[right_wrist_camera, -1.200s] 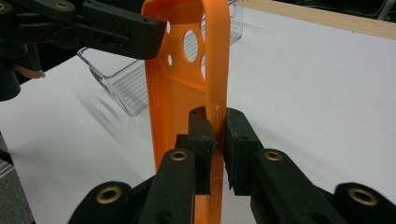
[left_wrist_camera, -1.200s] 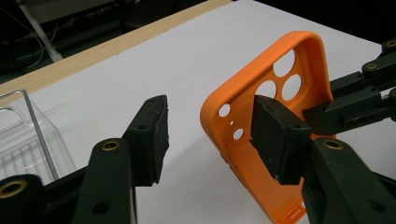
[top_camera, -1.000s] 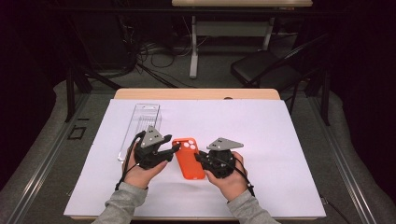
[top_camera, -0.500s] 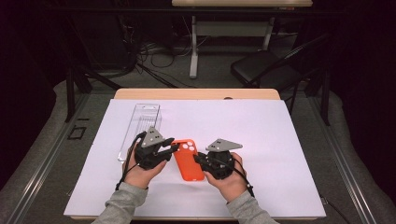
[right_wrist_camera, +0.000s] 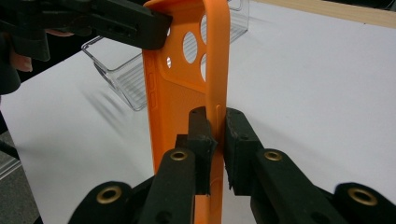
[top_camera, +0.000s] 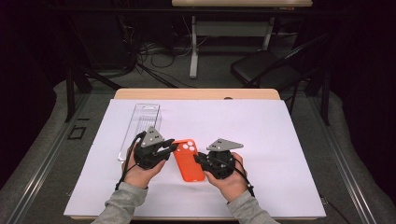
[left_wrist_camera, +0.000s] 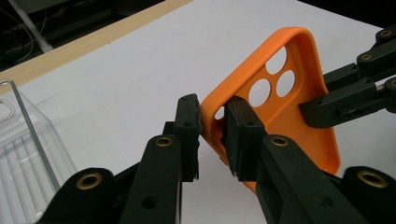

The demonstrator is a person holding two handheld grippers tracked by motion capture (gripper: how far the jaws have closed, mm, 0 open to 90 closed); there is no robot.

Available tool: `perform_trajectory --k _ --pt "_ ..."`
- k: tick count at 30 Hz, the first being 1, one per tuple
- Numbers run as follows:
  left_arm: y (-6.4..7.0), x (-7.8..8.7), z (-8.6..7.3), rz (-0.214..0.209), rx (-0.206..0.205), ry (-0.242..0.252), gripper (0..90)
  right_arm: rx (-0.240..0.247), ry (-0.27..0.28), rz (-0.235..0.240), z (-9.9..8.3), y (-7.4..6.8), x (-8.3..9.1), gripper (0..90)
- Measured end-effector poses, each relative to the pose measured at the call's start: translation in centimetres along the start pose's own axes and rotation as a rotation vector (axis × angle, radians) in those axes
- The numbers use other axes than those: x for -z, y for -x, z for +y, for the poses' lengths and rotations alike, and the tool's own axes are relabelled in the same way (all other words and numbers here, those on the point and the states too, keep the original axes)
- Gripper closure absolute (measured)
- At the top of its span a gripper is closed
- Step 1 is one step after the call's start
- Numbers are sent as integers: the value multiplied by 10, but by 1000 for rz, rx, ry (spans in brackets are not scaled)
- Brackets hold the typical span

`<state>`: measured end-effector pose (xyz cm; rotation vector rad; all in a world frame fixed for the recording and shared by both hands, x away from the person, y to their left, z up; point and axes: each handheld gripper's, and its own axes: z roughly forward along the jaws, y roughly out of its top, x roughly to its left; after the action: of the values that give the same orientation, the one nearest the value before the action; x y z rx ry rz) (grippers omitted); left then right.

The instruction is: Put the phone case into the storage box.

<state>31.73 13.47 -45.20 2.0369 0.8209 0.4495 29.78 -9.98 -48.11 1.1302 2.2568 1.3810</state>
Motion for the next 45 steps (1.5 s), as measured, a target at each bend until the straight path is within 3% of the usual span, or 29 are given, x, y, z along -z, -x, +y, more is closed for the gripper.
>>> perform_trajectory --k 21,45 --pt "-2 0 0 -16 -18 -9 810 -14 -8 16 -1 3 0 823" --pt "-3 1 0 -25 -11 -15 816 -14 -9 32 -2 5 0 820"
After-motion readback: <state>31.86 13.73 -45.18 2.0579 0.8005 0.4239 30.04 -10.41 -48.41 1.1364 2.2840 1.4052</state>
